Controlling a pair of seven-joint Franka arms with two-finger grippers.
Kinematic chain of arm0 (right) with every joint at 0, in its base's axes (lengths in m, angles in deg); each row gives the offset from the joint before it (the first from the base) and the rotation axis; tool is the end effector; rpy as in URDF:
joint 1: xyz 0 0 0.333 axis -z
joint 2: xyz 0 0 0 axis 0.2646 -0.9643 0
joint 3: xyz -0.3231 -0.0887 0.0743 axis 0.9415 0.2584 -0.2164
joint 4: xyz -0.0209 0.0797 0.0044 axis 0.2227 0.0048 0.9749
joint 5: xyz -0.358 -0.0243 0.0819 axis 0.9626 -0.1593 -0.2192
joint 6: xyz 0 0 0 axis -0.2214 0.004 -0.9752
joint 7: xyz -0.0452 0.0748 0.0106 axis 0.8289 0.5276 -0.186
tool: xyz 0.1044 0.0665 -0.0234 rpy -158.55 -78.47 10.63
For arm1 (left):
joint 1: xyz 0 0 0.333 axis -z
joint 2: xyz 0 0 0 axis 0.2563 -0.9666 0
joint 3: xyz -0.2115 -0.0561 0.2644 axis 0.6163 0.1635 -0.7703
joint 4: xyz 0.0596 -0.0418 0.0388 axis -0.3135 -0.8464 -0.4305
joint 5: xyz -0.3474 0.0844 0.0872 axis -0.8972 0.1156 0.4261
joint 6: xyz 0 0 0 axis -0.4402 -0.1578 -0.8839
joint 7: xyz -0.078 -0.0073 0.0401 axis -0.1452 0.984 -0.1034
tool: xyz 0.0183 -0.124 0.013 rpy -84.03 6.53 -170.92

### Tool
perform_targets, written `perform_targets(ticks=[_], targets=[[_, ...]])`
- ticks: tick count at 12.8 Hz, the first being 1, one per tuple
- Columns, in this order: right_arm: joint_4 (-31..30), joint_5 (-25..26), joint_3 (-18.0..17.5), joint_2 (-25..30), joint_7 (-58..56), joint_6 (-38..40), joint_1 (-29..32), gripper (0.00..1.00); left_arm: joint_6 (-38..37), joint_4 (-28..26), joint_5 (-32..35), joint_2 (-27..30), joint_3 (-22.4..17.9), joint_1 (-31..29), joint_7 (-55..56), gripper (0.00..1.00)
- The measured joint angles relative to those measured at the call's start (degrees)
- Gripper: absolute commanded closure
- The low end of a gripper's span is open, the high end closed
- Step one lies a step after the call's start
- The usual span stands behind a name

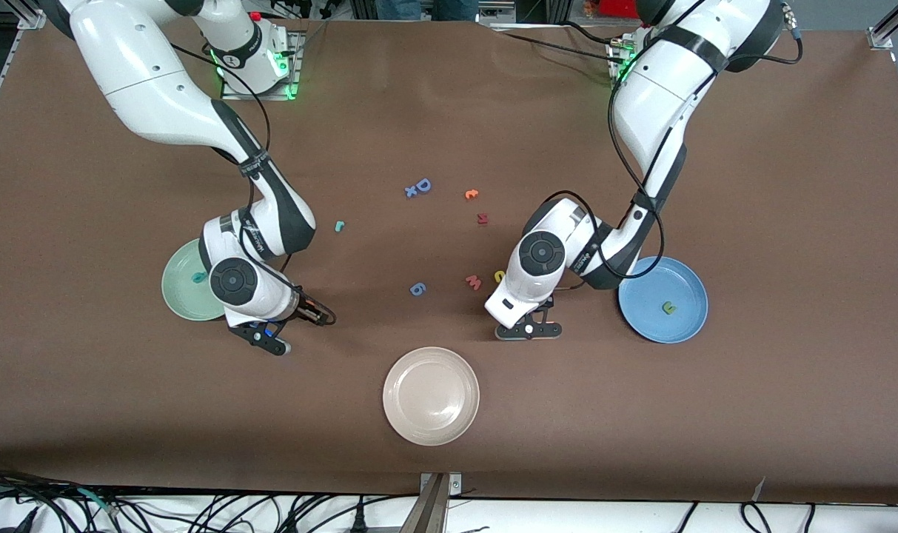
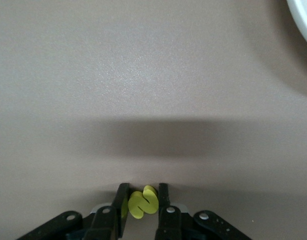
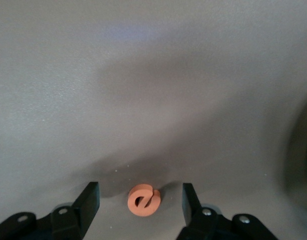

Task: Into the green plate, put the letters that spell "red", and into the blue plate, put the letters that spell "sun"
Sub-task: 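Drop the 2 on the blue plate while the right gripper carries the e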

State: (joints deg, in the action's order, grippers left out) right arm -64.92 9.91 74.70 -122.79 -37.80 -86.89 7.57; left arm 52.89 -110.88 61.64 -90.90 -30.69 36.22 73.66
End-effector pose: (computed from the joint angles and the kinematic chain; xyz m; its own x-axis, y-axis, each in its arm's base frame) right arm 0.6600 0.2071 0.1977 0.8970 -0.4361 -0.0727 -0.4328 -0.8997 0.0568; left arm 0.6333 -0.3657 0.1882 0.9986 0.0510 0.0135 0.0509 -0.9987 0.0067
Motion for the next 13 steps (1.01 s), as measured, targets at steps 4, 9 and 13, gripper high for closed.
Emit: perform_targets(ticks=[4, 9, 13], targets=[[0.0, 0.0, 0.0, -0.1, 0.4, -1.0, 0.0, 0.45, -3.9, 0.6, 0.0, 0.5, -0.4, -0.3, -0.2, 0.92], [-0.2, 0.0, 0.0, -0.2, 0.5, -1.1, -0.1, 0.47, -15.5, 1.8, 0.1, 5.3, -0.8, -6.4, -14.1, 0.91], [-0.2, 0.0, 0.0, -0.2, 0.5, -1.2, -0.2, 0.59, -18.9, -0.8, 0.9, 7.3, -1.1, -13.5, -26.9, 0.9]])
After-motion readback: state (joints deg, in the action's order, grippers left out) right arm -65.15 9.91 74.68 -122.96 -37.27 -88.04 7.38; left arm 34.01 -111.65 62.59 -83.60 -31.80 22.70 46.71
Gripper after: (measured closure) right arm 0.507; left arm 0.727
